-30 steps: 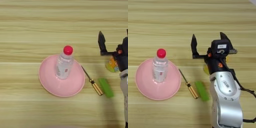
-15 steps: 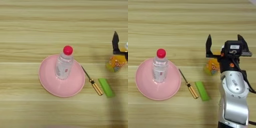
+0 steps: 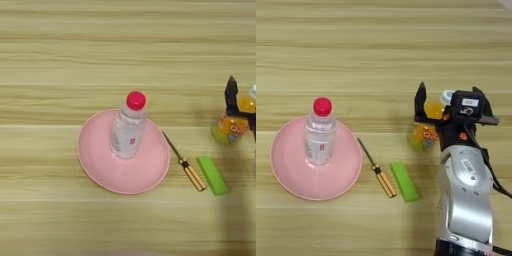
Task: Move the objects on the table
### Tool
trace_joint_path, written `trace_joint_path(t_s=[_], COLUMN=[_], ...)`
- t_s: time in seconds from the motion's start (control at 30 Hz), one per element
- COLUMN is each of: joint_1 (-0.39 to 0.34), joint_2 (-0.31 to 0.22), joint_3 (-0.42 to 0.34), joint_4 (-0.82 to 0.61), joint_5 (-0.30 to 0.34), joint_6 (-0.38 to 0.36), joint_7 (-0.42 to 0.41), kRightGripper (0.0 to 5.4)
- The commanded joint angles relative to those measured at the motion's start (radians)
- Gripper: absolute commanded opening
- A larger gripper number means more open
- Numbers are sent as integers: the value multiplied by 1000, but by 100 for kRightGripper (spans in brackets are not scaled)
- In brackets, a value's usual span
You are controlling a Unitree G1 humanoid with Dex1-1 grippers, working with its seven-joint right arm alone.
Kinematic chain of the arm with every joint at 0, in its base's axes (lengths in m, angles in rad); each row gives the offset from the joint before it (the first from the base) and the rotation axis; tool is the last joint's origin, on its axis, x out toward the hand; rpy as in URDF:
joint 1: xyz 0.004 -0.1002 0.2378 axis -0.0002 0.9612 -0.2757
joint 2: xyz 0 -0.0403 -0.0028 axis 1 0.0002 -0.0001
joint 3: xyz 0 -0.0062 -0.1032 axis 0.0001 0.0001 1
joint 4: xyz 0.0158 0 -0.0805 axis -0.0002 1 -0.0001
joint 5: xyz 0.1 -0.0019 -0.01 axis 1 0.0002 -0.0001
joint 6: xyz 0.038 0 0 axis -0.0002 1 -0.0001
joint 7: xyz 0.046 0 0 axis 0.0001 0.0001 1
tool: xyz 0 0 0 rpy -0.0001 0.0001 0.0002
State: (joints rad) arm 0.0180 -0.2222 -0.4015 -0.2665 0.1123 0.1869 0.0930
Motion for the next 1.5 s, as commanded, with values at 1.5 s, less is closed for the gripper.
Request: trace_joint_path(t_s=[1.5], joint_1=[-128], joint_2=[-48], joint_3=[21], joint_4=[404], joint_5=[19], joint_6=[-218], joint_7=[3], kRightGripper=[366])
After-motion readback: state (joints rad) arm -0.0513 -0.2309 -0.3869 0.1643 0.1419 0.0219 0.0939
